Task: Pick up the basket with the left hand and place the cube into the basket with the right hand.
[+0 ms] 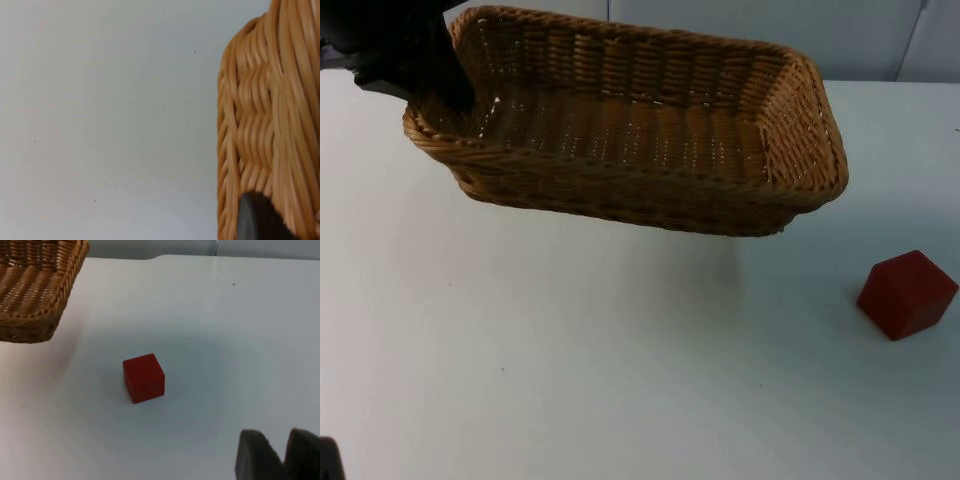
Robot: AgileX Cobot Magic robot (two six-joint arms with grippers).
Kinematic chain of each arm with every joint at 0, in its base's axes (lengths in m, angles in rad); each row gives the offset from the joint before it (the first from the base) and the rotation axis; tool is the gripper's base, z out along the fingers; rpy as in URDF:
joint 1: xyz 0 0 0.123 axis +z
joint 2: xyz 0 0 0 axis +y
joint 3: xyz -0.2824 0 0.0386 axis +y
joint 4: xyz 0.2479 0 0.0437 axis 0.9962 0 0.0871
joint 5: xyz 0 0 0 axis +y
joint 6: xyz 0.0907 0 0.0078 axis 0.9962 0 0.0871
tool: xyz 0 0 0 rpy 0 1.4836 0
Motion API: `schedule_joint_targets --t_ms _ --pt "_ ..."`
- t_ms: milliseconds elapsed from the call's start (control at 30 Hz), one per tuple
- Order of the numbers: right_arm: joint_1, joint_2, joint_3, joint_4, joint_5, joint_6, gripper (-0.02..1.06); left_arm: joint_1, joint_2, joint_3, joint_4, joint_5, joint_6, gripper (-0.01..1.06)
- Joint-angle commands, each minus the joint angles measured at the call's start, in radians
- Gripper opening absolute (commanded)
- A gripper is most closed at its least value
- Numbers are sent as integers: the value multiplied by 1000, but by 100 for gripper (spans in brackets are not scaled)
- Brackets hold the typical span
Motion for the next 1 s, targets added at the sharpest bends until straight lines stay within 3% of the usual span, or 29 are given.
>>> schedule_joint_targets --t_ms 0,967 --pt "-4 -4 5 -4 -5 0 19 2 -16 2 -19 -14 0 0" --pt "-4 -4 5 -4 -5 0 19 2 -16 2 -19 -24 0 0"
